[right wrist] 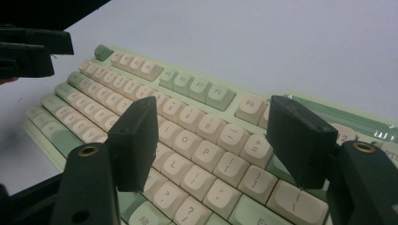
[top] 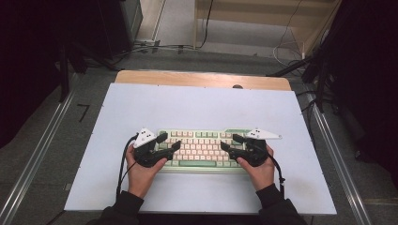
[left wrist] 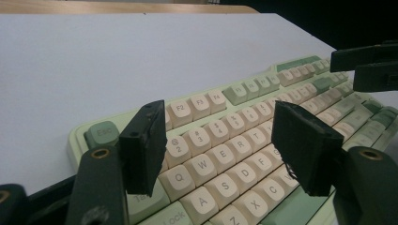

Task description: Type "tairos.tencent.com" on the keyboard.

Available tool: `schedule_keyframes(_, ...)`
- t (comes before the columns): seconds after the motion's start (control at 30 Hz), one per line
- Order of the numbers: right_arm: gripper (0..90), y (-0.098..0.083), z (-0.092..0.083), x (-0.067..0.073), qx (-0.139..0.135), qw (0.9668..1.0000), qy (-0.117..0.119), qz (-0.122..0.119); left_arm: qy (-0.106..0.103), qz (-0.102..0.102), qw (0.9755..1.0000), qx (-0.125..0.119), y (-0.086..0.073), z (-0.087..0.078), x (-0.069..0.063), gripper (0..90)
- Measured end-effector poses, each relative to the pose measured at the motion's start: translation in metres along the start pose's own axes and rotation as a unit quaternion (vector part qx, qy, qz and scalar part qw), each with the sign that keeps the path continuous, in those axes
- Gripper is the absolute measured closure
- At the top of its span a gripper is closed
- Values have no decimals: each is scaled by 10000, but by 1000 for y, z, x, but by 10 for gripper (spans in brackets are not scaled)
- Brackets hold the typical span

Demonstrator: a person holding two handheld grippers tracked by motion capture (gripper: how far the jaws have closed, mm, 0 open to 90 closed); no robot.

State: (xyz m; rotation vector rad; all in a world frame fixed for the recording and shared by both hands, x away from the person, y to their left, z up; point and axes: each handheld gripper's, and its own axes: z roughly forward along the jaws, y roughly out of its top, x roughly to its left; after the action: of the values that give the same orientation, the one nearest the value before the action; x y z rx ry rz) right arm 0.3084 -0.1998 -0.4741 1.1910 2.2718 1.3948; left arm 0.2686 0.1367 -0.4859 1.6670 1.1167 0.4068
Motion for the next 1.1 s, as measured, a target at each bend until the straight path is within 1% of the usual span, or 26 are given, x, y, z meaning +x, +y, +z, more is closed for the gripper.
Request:
schedule_keyframes(0.23, 330, 1, 0, -1, -16, 10000, -2, 19, -144, 6, 9999, 74, -1, 9, -4, 413)
schedule_keyframes(0.4, 338, 0, 2, 0, 28, 10000, -3, -11, -136, -10, 9999, 5, 2, 14, -6, 438)
schedule_keyframes(0.53, 339, 0, 2, 0, 36, 10000, -8, -9, -138, -26, 9999, -11, 2, 15, -6, 490)
schedule_keyframes(0.6, 340, 0, 2, 0, 50, 10000, -20, 5, -170, -25, 9999, -13, 3, 16, -6, 525)
schedule_keyframes(0.7, 341, 0, 2, 0, 38, 10000, -24, -10, -308, -51, 9995, -25, 3, 17, -6, 620)
schedule_keyframes(0.77, 341, 0, 2, 0, 33, 10000, -20, 2, -420, -115, 9991, -16, 4, 17, -6, 700)
schedule_keyframes(0.83, 343, 0, 2, 0, 55, 10000, -20, 5, -498, -111, 9987, 10, 4, 18, -7, 747)
schedule_keyframes(0.93, 346, 0, 3, 1, 64, 10000, -10, -18, -516, -50, 9986, 74, 5, 19, -9, 834)
schedule_keyframes(1.0, 352, 0, 3, 1, 67, 10000, -17, -20, -490, 3, 9988, 66, 6, 20, -10, 884)
schedule_keyframes(1.03, 353, 0, 3, 0, 58, 10000, -21, -29, -492, 21, 9988, 71, 6, 20, -11, 900)
schedule_keyframes(1.1, 354, 0, 3, 0, 77, 10000, -27, -10, -506, 66, 9986, 98, 6, 21, -12, 900)
